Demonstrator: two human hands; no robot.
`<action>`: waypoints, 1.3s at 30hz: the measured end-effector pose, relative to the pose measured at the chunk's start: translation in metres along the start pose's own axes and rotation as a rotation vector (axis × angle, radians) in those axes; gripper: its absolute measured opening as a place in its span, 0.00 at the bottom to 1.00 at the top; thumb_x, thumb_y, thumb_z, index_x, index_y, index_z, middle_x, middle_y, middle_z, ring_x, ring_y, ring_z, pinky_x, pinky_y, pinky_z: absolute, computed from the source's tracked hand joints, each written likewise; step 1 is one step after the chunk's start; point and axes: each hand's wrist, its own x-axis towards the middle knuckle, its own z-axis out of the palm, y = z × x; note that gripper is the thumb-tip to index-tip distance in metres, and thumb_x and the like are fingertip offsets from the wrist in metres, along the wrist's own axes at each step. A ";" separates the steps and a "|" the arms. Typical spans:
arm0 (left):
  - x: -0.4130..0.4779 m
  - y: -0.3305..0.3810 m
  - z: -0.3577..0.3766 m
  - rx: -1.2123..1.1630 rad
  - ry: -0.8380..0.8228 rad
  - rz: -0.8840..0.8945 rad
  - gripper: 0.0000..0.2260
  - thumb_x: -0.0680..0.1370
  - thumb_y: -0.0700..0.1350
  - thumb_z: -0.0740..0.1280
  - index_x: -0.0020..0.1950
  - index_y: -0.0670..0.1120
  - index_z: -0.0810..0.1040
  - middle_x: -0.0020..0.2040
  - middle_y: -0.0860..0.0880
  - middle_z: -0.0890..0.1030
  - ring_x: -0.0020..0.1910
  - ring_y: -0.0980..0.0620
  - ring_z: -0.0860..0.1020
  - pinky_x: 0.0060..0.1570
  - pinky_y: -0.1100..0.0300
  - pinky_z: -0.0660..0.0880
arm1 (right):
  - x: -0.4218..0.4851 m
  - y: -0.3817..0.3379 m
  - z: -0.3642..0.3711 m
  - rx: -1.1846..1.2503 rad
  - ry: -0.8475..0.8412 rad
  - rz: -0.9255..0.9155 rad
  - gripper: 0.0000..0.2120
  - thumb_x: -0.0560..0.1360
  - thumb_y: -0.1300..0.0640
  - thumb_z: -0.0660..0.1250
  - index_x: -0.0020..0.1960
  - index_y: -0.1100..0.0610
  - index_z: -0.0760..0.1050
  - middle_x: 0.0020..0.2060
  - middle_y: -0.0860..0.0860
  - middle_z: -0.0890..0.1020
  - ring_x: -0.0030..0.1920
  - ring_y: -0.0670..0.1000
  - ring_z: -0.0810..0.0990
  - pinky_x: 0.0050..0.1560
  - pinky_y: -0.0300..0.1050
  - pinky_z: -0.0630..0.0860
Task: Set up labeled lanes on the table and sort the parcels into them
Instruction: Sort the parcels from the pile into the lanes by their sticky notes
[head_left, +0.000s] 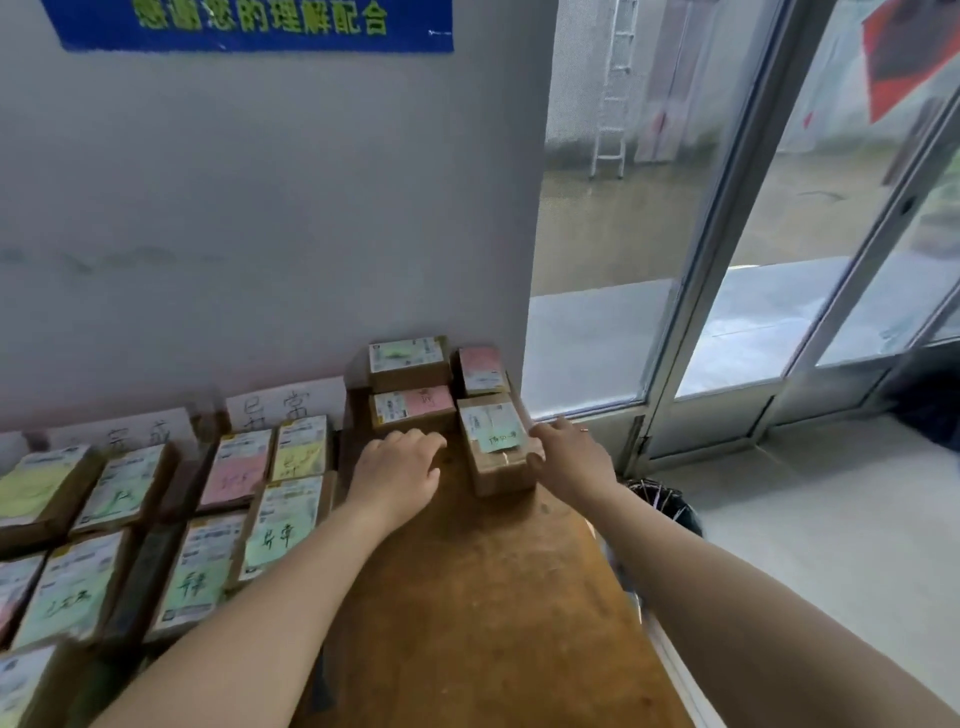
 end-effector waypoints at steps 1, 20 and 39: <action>0.009 -0.001 0.004 -0.001 -0.005 0.006 0.17 0.79 0.49 0.61 0.68 0.52 0.70 0.61 0.52 0.76 0.61 0.52 0.74 0.60 0.54 0.72 | 0.008 0.004 0.002 0.005 -0.012 0.008 0.20 0.80 0.49 0.59 0.71 0.50 0.67 0.66 0.52 0.72 0.64 0.57 0.73 0.55 0.51 0.74; 0.112 -0.060 0.085 -0.077 -0.224 -0.110 0.24 0.79 0.49 0.62 0.75 0.51 0.62 0.72 0.50 0.66 0.72 0.51 0.64 0.70 0.53 0.64 | 0.127 -0.020 0.078 -0.006 -0.268 0.150 0.34 0.75 0.37 0.63 0.76 0.45 0.55 0.77 0.56 0.50 0.73 0.64 0.60 0.68 0.62 0.67; 0.148 -0.066 0.132 -0.060 -0.314 -0.225 0.33 0.78 0.40 0.61 0.79 0.50 0.48 0.79 0.49 0.48 0.78 0.47 0.47 0.75 0.47 0.51 | 0.166 -0.020 0.103 0.034 -0.303 0.215 0.46 0.70 0.37 0.67 0.78 0.43 0.43 0.75 0.58 0.46 0.71 0.66 0.60 0.63 0.60 0.72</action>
